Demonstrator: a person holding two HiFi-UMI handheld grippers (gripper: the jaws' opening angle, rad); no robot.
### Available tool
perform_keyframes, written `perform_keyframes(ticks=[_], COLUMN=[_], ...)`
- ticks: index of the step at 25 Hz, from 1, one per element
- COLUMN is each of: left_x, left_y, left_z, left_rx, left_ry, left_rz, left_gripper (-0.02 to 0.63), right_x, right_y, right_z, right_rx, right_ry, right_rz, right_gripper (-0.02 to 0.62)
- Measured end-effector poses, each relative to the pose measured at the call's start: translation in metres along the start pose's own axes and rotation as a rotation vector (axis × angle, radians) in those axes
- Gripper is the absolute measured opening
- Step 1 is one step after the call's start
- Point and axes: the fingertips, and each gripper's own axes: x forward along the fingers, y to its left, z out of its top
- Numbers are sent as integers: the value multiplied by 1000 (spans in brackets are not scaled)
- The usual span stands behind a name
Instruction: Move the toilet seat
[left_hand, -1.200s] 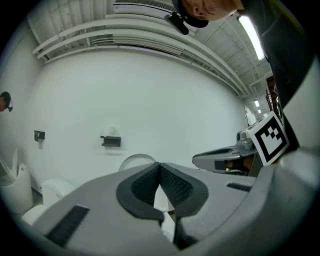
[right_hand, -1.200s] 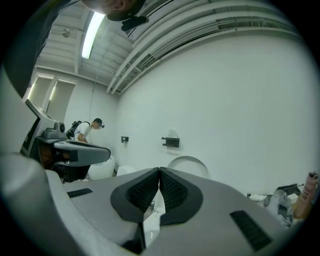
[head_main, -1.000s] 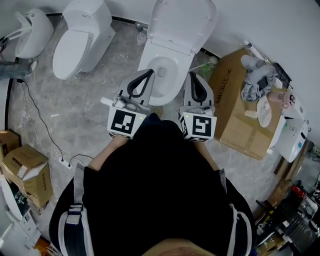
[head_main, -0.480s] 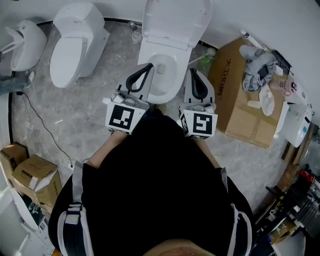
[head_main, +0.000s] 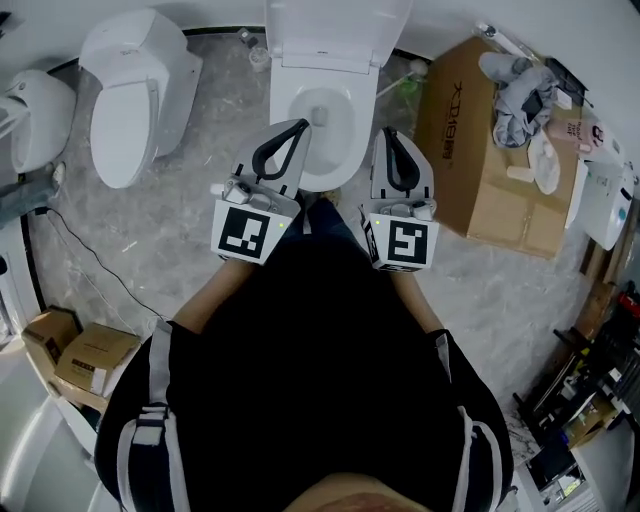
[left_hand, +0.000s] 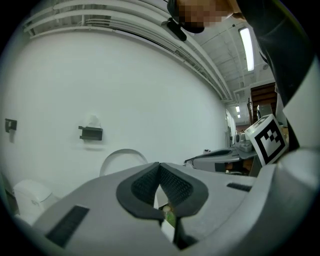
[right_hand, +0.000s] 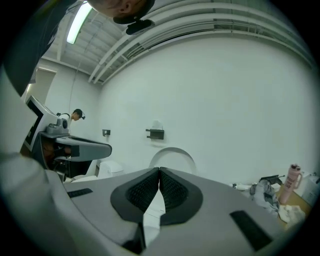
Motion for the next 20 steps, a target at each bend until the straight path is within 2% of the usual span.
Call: perform_keyframes(ticks=[10, 20], left_x=[18, 28], left_y=[-2, 5], left_z=[-51, -118], left_rx=[-33, -69], left_ry=[76, 143], left_rz=[-47, -34], left_gripper=[8, 8], right_x=[9, 28], right_y=[-4, -1], right_z=[-55, -117], right_rx=[30, -35], right_ry=[84, 183], right_rz=[-8, 25], right_gripper=[23, 23])
